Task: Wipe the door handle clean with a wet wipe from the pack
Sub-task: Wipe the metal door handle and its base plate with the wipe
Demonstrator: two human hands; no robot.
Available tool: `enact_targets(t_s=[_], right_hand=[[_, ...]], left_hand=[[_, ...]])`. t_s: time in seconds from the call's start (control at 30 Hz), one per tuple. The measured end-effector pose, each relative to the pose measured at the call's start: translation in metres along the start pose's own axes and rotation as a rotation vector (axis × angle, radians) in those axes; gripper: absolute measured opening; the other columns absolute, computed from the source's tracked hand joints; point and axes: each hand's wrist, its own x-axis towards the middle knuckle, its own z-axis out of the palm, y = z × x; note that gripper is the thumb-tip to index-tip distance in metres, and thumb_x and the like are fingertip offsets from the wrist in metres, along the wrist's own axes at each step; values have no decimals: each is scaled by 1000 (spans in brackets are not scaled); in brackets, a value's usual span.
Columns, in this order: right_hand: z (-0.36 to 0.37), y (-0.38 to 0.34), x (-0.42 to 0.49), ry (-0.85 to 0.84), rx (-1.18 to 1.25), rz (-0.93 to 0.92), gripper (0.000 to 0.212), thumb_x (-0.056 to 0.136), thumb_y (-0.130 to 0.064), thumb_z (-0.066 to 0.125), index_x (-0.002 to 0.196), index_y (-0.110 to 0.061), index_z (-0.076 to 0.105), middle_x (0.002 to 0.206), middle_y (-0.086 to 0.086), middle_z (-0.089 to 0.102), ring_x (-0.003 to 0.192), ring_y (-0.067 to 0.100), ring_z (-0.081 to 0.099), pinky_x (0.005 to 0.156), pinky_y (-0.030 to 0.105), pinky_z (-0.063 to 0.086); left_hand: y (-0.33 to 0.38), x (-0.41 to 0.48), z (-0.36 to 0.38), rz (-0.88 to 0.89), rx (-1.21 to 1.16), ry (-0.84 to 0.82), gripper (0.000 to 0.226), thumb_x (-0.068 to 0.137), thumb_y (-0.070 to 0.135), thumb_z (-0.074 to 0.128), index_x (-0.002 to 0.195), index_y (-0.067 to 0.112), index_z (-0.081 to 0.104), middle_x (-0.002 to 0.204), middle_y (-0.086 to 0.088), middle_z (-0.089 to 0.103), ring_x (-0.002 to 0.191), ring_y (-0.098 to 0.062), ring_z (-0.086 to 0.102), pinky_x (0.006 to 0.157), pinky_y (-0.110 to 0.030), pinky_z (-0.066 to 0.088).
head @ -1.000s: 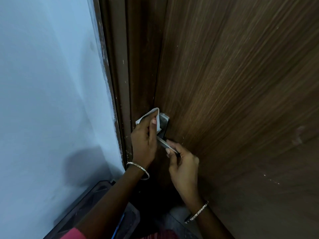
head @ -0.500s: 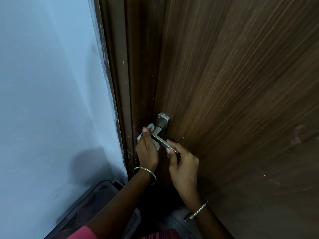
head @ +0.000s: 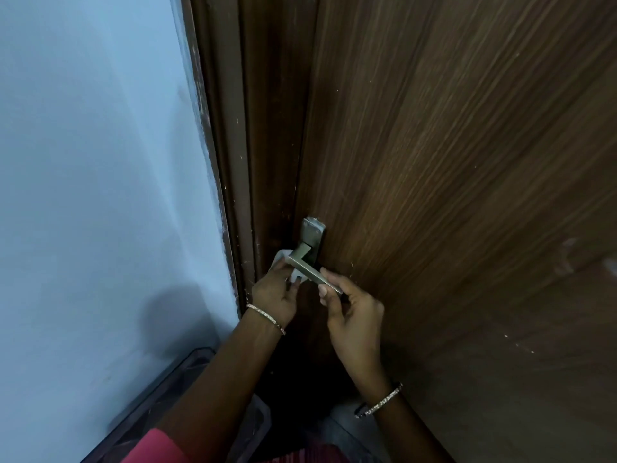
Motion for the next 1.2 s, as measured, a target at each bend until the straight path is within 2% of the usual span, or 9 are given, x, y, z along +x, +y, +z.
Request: enact_targets(t_s=[0.1, 0.27, 0.37, 0.53, 0.63, 0.77, 0.9, 1.03, 1.2], right_hand=[[2, 1, -1, 2, 37, 30, 31, 95, -10, 66, 123, -21, 71, 100, -9, 76, 84, 1, 74, 75, 28, 63], [-2, 1, 1, -41, 36, 45, 29, 96, -11, 65, 121, -23, 71, 94, -13, 74, 83, -1, 73, 74, 28, 64], [-3, 0, 1, -46, 29, 36, 29, 95, -9, 66, 121, -23, 71, 91, -14, 74, 82, -1, 73, 74, 27, 63], [0, 0, 0, -23, 24, 23, 29, 95, -10, 65, 122, -21, 71, 94, -14, 75, 81, 0, 73, 73, 24, 63], [0, 2, 0, -23, 25, 24, 29, 96, -11, 65, 123, -21, 71, 96, -12, 75, 83, 0, 73, 74, 25, 63], [0, 4, 0, -9, 44, 11, 29, 97, -10, 63, 123, -19, 70, 99, -8, 76, 85, 0, 73, 74, 26, 63], [1, 4, 0, -6, 33, 8, 27, 98, -12, 62, 123, -19, 70, 100, -10, 75, 86, 0, 73, 74, 26, 63], [0, 2, -1, -3, 39, 16, 26, 98, -17, 62, 123, -19, 70, 102, -9, 75, 85, 0, 73, 73, 26, 63], [0, 2, -2, 4, 17, 5, 27, 97, -16, 63, 123, -20, 70, 96, -7, 75, 82, 1, 73, 73, 22, 62]], left_hand=[[7, -12, 5, 87, 115, -28, 24, 95, -3, 47, 114, -4, 63, 95, -13, 64, 83, -19, 63, 62, -23, 58], [18, -34, 13, 7, 126, -75, 27, 97, 17, 51, 115, 1, 64, 103, -15, 68, 93, -26, 64, 95, -39, 52], [25, -34, 16, 31, 212, -141, 30, 95, 18, 55, 117, -1, 65, 103, -15, 69, 91, -23, 66, 89, -34, 54], [13, -39, 19, 281, 421, -71, 8, 90, 5, 65, 92, 3, 72, 85, -10, 75, 76, -16, 72, 67, -26, 58], [5, -37, 14, 452, 483, -25, 11, 87, 11, 70, 96, 7, 75, 92, -11, 76, 86, -21, 72, 77, -32, 57], [1, -49, 7, 826, 811, 126, 12, 84, 25, 75, 94, 20, 79, 89, 8, 77, 82, 4, 69, 75, -16, 51], [9, -58, -1, 1007, 1041, 88, 17, 86, 29, 72, 100, 23, 79, 98, 9, 77, 95, 1, 68, 87, -20, 52], [12, -57, 10, 1000, 1074, -85, 17, 93, 26, 65, 102, 20, 78, 101, 9, 76, 98, 5, 68, 87, -13, 50], [11, -49, 15, 887, 932, 8, 19, 87, 29, 73, 95, 13, 80, 88, 3, 79, 83, 1, 71, 79, -18, 55]])
